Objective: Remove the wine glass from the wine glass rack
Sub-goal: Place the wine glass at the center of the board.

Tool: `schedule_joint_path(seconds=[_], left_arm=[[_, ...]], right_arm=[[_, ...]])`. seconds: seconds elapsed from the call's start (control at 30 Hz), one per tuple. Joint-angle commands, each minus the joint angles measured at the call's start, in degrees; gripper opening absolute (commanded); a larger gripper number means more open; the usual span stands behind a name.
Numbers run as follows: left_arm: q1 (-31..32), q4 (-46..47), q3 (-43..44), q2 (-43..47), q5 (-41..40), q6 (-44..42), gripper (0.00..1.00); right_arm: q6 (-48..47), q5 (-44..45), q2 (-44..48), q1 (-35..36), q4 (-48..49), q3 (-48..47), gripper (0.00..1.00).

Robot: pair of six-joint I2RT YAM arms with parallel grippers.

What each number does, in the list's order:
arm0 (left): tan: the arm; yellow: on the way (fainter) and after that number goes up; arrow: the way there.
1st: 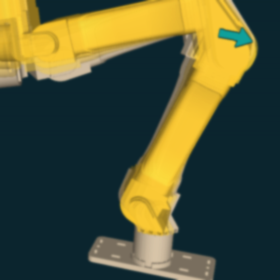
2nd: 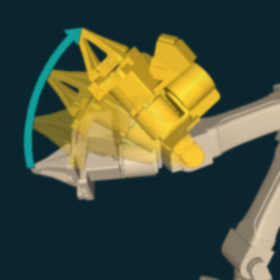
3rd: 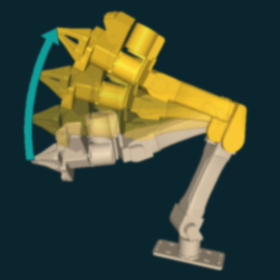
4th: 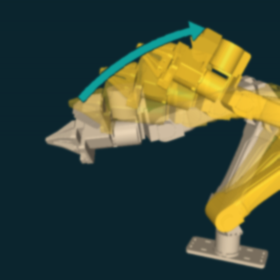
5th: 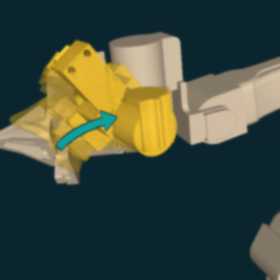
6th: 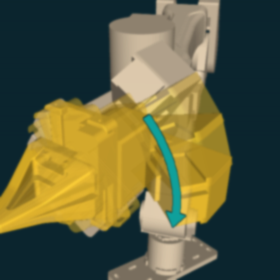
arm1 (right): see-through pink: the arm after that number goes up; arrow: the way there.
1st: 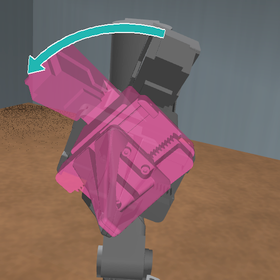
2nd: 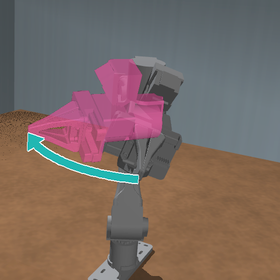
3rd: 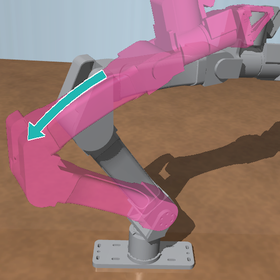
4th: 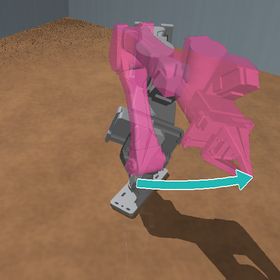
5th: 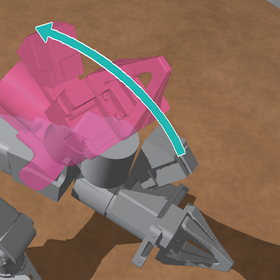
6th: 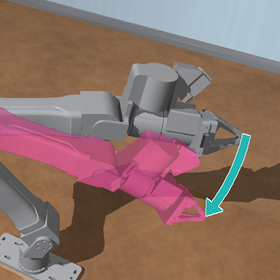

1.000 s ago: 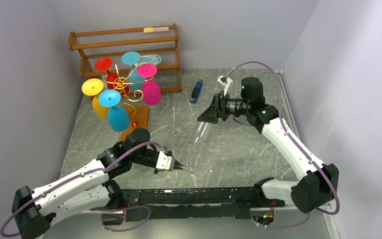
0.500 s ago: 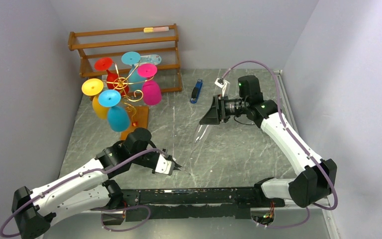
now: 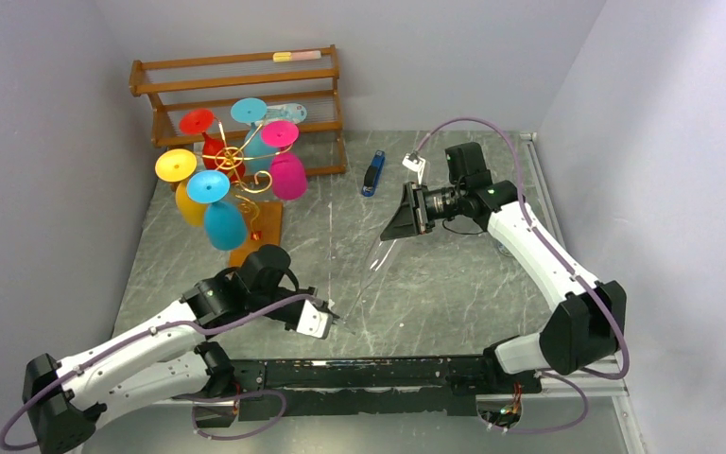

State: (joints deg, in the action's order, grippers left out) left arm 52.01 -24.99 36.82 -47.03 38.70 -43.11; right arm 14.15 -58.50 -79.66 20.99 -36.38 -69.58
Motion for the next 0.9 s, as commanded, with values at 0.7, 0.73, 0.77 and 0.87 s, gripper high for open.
schedule_joint_path(seconds=[0.7,0.73,0.77,0.87], left_arm=[[-0.49,6.98,0.27,-1.24,-10.42,-5.5,0.05],[-0.46,6.82,0.43,-1.23,-10.47,-5.64,0.05],[-0.51,6.78,0.57,-1.23,-10.56,-5.73,0.05],[-0.59,7.46,0.56,-1.01,-10.75,-5.52,0.05]], right_arm=[[-0.77,-8.55,-0.07,4.08,-8.6,2.53,0.38],[-0.96,-8.47,-0.06,4.53,-8.94,2.6,0.38],[-1.51,-8.32,-0.16,4.86,-9.49,2.4,0.38],[-1.94,-8.03,-0.1,6.36,-9.43,1.79,0.36]])
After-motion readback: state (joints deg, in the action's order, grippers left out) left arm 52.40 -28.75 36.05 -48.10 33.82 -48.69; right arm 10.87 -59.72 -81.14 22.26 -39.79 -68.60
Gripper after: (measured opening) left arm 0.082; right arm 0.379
